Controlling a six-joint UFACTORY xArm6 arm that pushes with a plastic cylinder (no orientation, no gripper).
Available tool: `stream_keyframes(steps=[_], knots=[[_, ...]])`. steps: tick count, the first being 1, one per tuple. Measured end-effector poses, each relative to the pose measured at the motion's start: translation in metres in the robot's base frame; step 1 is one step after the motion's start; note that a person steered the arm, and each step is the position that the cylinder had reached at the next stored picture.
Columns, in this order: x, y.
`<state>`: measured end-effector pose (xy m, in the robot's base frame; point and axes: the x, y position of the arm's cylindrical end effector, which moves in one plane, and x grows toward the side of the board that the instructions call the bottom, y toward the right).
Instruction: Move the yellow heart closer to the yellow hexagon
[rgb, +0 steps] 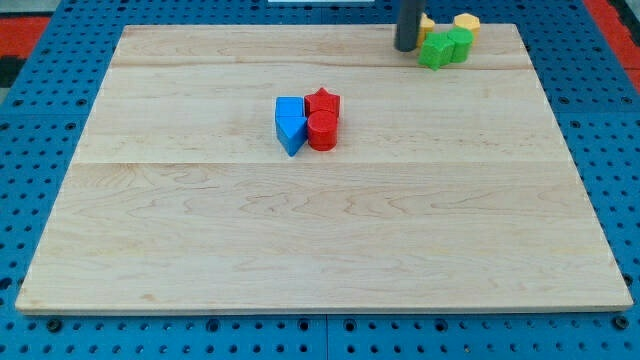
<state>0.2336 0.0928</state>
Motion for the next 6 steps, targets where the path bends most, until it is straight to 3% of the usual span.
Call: stream_keyframes(steps=[1, 3, 6], knots=[[-0.001, -0.047], [-0.033, -0.04], [-0.036, 0.031]])
